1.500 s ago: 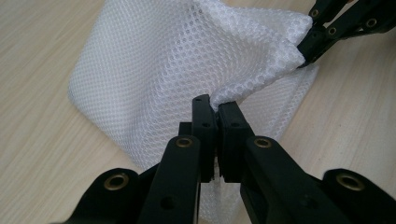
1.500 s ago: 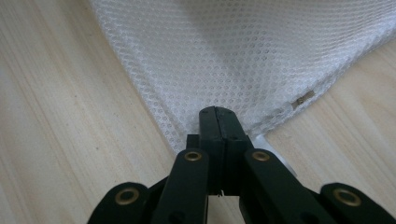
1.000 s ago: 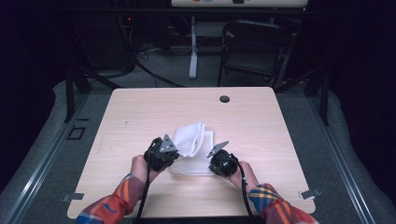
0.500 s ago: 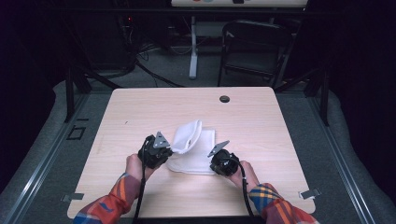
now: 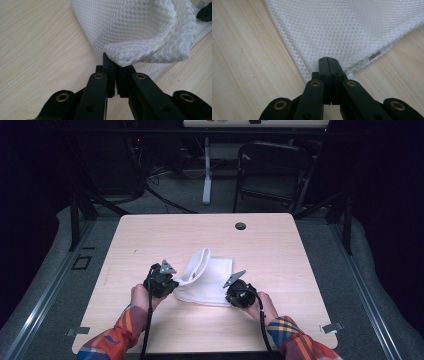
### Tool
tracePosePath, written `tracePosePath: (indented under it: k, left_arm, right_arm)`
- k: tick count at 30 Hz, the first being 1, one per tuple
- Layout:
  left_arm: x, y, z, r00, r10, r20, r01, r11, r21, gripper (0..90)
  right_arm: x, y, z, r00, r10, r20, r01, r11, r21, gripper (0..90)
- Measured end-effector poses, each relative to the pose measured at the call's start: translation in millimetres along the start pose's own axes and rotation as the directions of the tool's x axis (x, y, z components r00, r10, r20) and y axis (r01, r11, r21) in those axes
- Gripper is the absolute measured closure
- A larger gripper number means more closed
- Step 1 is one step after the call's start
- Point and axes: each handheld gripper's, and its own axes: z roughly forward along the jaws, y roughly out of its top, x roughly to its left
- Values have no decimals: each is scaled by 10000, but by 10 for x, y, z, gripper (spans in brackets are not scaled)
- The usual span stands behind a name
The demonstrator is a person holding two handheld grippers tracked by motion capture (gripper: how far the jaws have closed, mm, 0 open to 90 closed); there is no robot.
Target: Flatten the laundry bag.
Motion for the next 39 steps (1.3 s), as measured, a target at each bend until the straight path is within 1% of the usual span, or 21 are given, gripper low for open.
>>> tracePosePath:
  k: [2,3,4,8,13,15,16,17,21,23,25,26,29,30,34,35,38,39]
  left_arm:
    - [11,-2,5,10000,-21,10,21,10000,39,872]
    - [15,-4,11,10000,-46,47,46,10000,75,872]
    - [13,-1,20,10000,46,-7,-46,9997,235,873]
    - [28,-8,43,10000,22,12,-22,9989,459,873]
    - [58,-28,78,9999,-169,-29,170,9971,737,871]
    - [62,-30,83,9998,-182,-16,182,9969,767,871]
    - [66,-30,86,9997,-218,74,211,9962,847,871]
    - [66,-28,88,9997,-223,68,216,9956,913,870]
    - [71,-32,91,9997,-248,32,244,9951,960,863]
    - [88,-43,88,9994,-348,-7,347,9938,1053,857]
    - [97,-48,88,9993,-367,0,365,9934,1084,848]
    - [109,-54,88,9989,-467,33,460,9921,1168,843]
    - [117,-65,86,9986,-521,40,512,9913,1212,834]
    - [125,-74,85,9988,-489,-91,496,9900,1318,836]
    - [159,-97,82,9984,-557,-10,553,9889,1381,837]
    - [158,-98,83,9985,-552,-7,547,9888,1388,836]
    - [158,-97,82,9985,-544,52,531,9882,1435,845]
    - [163,-105,91,9980,-633,51,619,9875,1450,845]
  right_arm:
    - [-4,3,-5,10000,-76,31,76,9999,81,900]
    - [-5,-1,-2,10000,-24,52,24,10000,26,900]
    - [-8,-2,-3,10000,-27,56,27,10000,26,900]
    - [-20,-5,-8,9999,-31,135,30,10000,74,900]
    - [-35,-9,-11,9999,15,166,-17,10000,95,900]
    - [-37,-10,-12,9998,31,177,-33,9999,109,900]
    - [-37,-10,-12,9998,31,177,-33,9999,109,900]
    - [-39,-10,-13,9998,33,181,-35,9999,113,900]
    - [-49,-10,-15,9999,-37,160,35,9999,151,900]
    - [-49,-14,-15,9998,44,190,-47,9999,117,900]
    - [-51,-15,-15,9998,52,196,-54,9999,105,900]
    - [-56,-18,-16,9998,93,175,-94,9999,97,900]
    - [-65,-20,-20,9998,105,176,-108,9998,139,900]
    - [-72,-19,-25,9998,81,162,-84,9998,189,900]
    - [-90,-30,-27,9997,210,136,-212,9997,137,900]
    - [-98,-28,-34,9998,163,141,-166,9996,224,900]
    - [-101,-30,-34,9998,157,140,-160,9996,225,900]
    - [-103,-31,-35,9998,151,149,-154,9996,228,900]
